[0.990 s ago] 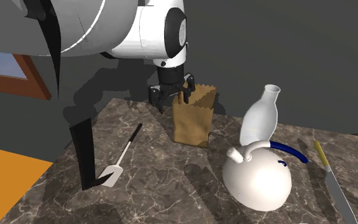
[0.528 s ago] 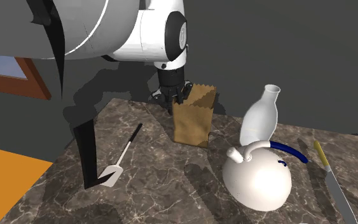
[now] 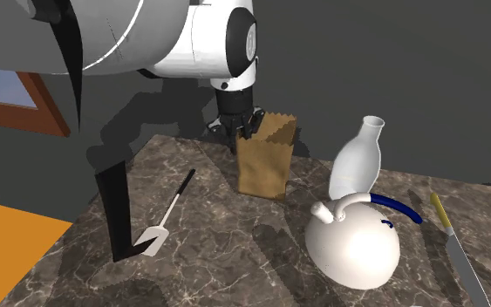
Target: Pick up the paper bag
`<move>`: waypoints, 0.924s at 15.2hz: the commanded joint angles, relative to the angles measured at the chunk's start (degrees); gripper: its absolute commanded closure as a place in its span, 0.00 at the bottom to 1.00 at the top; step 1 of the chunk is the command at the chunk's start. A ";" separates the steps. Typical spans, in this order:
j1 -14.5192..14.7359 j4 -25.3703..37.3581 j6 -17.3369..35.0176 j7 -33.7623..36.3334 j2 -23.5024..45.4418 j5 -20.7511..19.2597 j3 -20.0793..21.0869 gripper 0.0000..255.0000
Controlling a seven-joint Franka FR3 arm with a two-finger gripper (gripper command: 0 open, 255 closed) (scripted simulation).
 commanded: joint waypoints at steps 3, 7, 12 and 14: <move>0.13 1.93 -2.71 0.27 -0.99 -0.56 -0.17 1.00; 0.16 4.29 -5.60 0.42 -1.59 -0.91 -0.28 1.00; 0.11 7.60 -9.31 0.49 -2.05 -1.18 -0.40 1.00; 0.11 7.70 -9.42 0.49 -2.06 -1.18 -0.41 1.00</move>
